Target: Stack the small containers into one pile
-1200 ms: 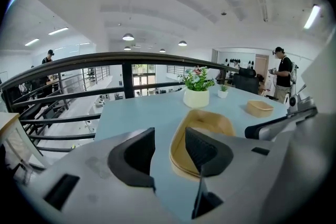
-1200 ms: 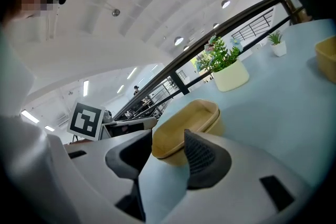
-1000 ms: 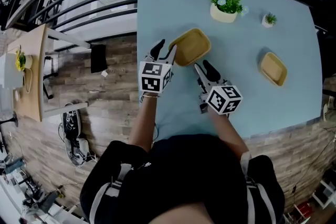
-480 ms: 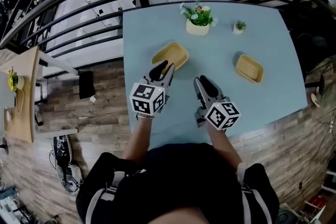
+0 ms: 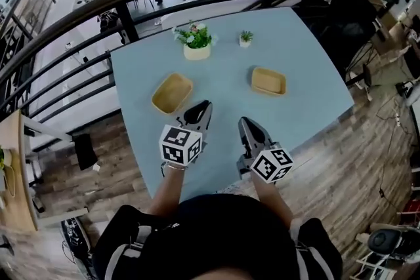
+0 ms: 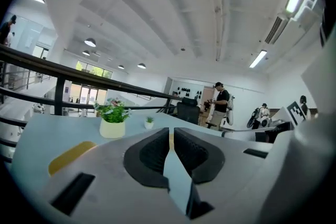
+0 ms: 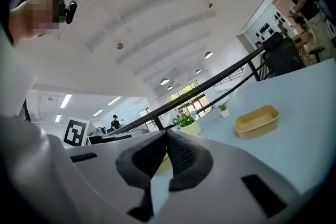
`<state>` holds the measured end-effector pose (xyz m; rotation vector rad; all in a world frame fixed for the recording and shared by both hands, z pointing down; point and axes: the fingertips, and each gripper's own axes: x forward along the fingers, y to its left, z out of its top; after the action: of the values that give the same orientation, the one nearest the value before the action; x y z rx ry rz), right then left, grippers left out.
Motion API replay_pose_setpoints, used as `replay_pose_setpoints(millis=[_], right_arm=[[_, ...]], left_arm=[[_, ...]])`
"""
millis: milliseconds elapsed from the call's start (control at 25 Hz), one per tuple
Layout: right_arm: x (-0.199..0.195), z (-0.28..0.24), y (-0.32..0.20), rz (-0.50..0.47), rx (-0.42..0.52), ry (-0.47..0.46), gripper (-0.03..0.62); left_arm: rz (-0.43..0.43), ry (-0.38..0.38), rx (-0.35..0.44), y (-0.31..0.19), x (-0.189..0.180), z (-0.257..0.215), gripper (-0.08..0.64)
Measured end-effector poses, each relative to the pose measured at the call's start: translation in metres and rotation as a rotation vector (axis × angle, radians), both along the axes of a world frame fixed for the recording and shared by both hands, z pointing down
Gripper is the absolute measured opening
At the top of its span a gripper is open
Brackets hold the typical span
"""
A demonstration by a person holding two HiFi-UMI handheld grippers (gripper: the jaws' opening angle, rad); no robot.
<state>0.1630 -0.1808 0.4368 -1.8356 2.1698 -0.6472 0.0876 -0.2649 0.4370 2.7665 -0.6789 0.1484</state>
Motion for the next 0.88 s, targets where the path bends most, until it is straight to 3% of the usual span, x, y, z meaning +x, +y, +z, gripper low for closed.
replay_pose_setpoints(millis=[360,560,880], right_arm=[[0.062,-0.013,0.067,0.248,-0.003,0.018,0.000],[0.083,-0.015,0.076,0.286,0.008,0.012,0.000],[0.145,-0.005,0.058,0.257,0.000,0.003,0.002]], left_arm=[[0.228,0.018,0.000,0.054,0.072,-0.009,0.037],[0.234,-0.003,0.000,0.059,0.080,-0.005,0.038],[0.166,-0.051,-0.019,0.040,0.116,0.007,0.038]])
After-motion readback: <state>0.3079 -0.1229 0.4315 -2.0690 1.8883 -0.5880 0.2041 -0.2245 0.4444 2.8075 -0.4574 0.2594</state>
